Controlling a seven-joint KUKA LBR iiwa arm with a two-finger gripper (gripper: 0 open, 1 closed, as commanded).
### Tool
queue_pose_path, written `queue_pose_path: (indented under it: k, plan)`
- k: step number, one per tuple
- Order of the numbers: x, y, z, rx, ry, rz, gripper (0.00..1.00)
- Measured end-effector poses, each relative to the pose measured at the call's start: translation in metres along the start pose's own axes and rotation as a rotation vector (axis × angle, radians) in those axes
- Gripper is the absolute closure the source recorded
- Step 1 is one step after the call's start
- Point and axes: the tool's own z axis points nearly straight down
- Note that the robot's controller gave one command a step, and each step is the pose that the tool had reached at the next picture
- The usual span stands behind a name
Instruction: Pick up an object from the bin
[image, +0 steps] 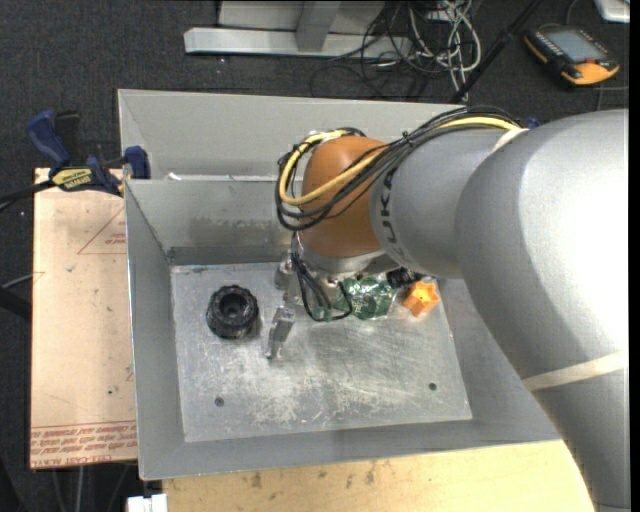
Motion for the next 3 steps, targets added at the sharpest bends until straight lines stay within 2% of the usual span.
queue_pose_path:
  k: [1,2,3]
  plan:
    - [0.0,0.0,0.0,0.0,0.001,0.0,0.0]
    - [0.01,0.016,-0.005,0.003,0.003,-0.052,0.0]
    - [0.028,0.049,-0.002,0.002,0.003,-0.114,0.0]
